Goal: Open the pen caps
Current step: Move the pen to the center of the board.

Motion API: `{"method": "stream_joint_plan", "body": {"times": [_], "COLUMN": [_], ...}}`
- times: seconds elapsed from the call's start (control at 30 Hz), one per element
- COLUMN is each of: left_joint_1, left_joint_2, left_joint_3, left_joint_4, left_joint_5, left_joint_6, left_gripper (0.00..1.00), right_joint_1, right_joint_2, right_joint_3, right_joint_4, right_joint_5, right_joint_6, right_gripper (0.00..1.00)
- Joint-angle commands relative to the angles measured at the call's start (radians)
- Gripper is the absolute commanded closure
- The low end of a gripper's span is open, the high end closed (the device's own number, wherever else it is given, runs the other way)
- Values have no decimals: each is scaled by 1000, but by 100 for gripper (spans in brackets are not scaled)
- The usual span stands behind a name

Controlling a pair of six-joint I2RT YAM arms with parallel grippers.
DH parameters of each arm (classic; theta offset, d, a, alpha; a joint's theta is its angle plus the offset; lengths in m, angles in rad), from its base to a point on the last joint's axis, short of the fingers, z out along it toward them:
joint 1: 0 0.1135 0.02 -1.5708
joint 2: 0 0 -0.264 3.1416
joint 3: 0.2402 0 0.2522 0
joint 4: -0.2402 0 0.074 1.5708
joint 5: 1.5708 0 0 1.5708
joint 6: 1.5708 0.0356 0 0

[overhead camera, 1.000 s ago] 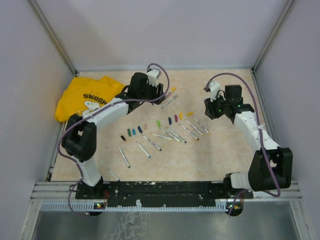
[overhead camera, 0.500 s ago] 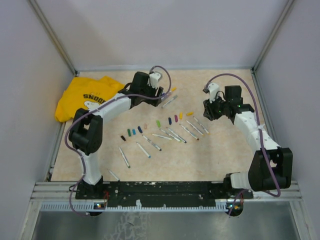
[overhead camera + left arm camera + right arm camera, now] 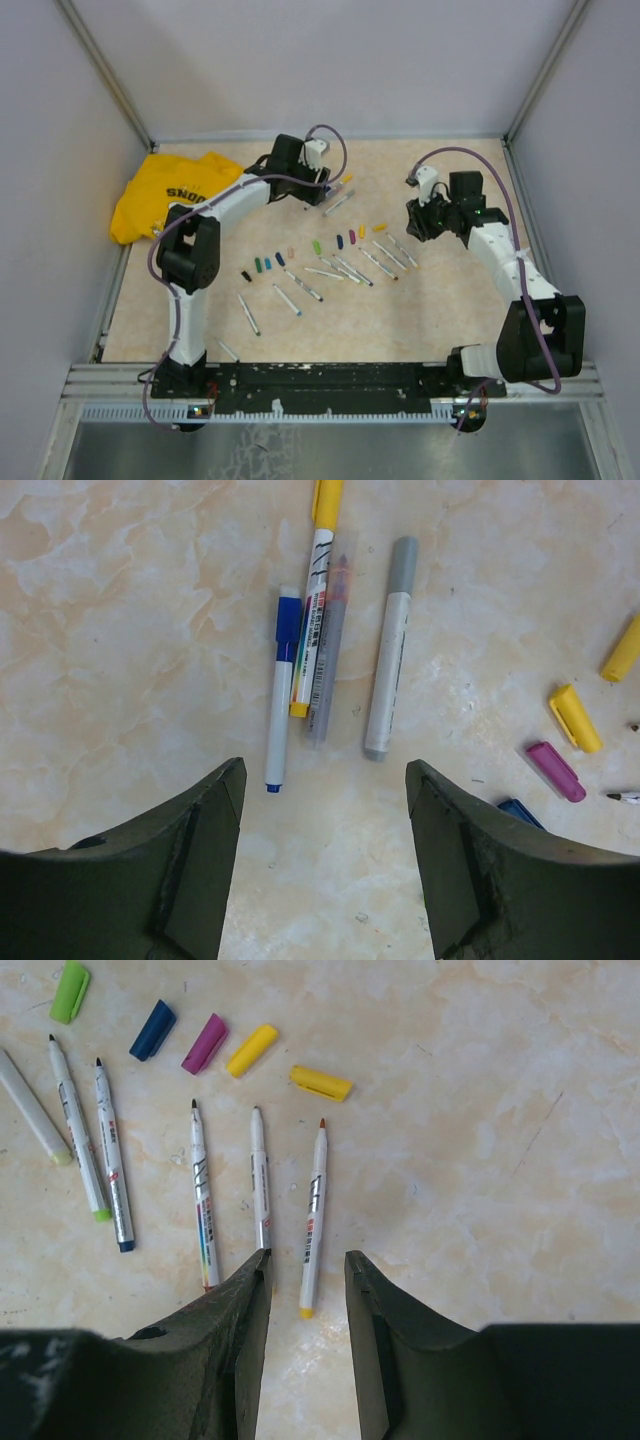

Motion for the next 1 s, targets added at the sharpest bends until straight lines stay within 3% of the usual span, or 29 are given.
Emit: {"method": "stream_joint_plan", "body": {"times": [0.0, 0.47, 0.97], "left_joint_1": [18, 29, 42], "left_joint_2": [50, 230, 311], "left_joint_3": [70, 302, 384], "left_joint_4": [-52, -182, -214], "left_joint_5": [25, 28, 60], "left_joint_6": [28, 51, 51], "left_gripper": [31, 56, 68], "right_joint_1": [-1, -1, -1], "right_joint_2": [-17, -17, -18], "right_joint_3": [27, 26, 26], "right_joint_4": [12, 10, 10], "right_joint_5": [-18, -20, -21], "right_joint_6": [-15, -17, -18], "right_gripper": [65, 65, 65]}}
